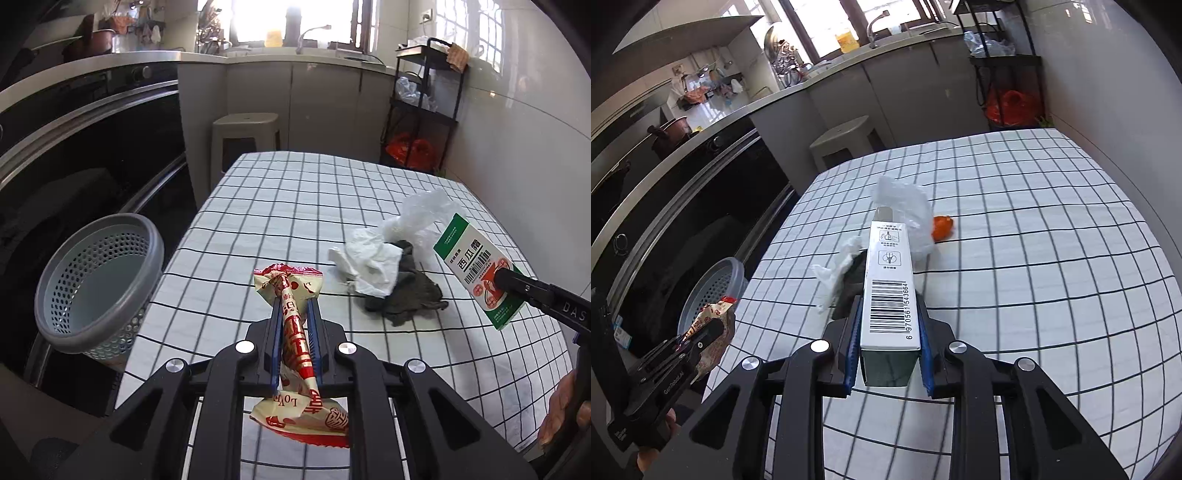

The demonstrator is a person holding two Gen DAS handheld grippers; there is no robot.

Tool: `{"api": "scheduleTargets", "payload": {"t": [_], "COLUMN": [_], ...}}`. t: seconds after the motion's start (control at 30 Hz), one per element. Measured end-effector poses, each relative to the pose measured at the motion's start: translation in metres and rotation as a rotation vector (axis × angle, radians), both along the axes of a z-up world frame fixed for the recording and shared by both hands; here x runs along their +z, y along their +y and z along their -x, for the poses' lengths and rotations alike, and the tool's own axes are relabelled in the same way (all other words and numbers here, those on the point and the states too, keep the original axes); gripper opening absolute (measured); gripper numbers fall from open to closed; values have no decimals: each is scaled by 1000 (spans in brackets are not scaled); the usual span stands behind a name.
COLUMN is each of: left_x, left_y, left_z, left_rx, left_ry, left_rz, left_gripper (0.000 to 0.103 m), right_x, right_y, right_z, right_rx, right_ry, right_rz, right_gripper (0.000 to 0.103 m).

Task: Collect trash
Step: 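Carry the snack wrapper and juice carton with both grippers over the wastebasket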

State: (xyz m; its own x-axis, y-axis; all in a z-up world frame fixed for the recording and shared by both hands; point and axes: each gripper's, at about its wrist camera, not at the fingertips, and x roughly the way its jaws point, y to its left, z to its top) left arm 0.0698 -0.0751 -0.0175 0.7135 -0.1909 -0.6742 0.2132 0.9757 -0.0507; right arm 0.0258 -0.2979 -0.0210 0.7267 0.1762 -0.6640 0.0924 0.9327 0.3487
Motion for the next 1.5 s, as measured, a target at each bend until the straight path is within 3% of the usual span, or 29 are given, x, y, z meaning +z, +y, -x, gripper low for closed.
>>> {"api": "scheduleTargets", "payload": {"t": [0.4,0.83,1.07,1.5], "left_x": [13,25,19,-2], "left_y": [102,179,213,261], "left_z": [-11,-42,-61,-88], "left_rx": [144,221,259,353], "left_ry": [-52,-69,-55,-2], "left_rz": [-8,-20,-41,-50], "left_gripper": [13,13,13,13], "right_x": [6,27,29,16], "right_y": [104,199,251,306], "right_z": [-36,-73,-98,-134], "right_rx": [175,292,371,470], "right_ry": [3,-43,-44,-17], "right_rz": [33,27,46,34], "right_gripper": [26,26,26,26]}}
